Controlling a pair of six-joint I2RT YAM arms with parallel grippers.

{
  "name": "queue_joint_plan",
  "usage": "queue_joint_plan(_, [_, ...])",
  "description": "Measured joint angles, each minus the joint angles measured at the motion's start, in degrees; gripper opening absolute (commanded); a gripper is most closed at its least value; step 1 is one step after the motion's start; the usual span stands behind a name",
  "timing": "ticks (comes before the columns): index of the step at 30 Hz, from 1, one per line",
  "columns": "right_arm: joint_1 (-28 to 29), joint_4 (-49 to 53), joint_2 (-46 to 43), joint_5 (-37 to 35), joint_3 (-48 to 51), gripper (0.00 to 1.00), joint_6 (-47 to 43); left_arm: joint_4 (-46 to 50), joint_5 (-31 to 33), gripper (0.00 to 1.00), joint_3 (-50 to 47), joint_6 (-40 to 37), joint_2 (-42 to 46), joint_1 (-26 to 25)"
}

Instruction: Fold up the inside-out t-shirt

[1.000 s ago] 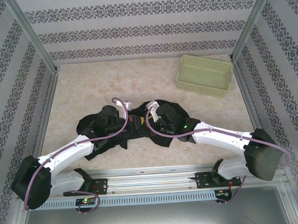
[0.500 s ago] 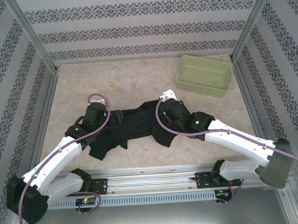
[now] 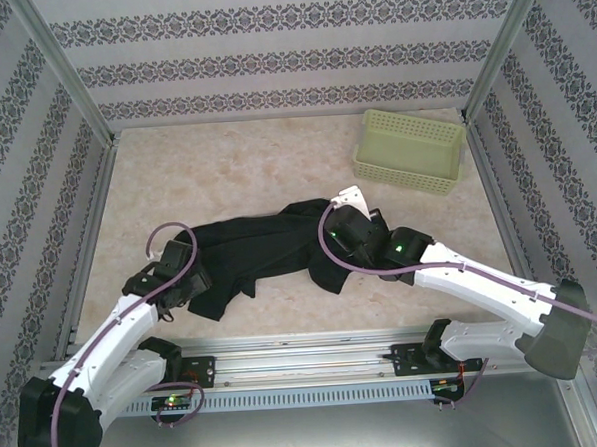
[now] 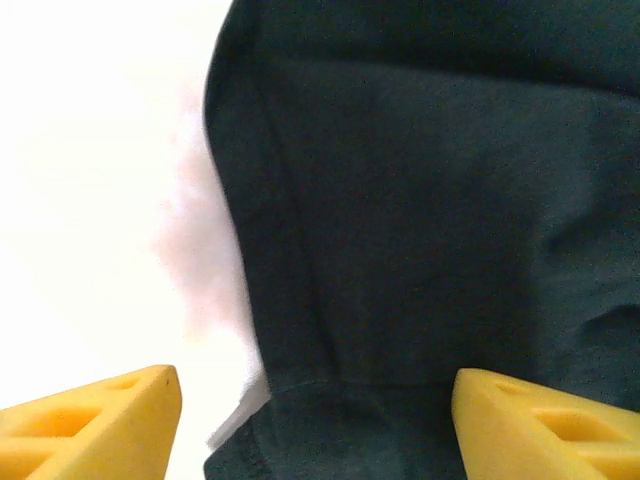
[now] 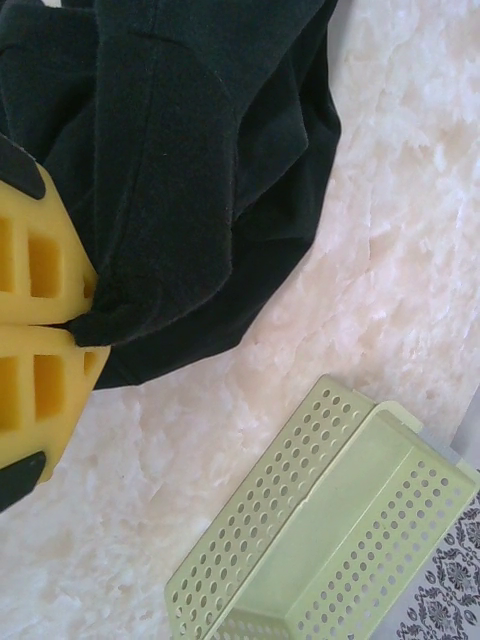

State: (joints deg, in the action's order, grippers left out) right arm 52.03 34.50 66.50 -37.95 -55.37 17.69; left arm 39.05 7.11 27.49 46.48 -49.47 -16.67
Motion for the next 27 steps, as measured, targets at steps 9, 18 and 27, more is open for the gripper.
queue_joint_plan(9, [0.0,-0.02,-1.2,-0.37,1.29,0.0,0.2,-8.98,-7.5,0.5,-7.56,4.42,0.04,2.27])
queue_joint_plan(18, [0.0,0.04,-1.22,-0.39,1.29,0.0,0.63,-12.28,-9.14,0.25,-7.72,2.67,-4.81,5.55])
queue_joint_plan(27, [-0.04,1.2,-1.27,-1.27,1.2,0.0,0.59,-15.41,-10.14,0.13,-4.5,-1.92,-3.5,6.27])
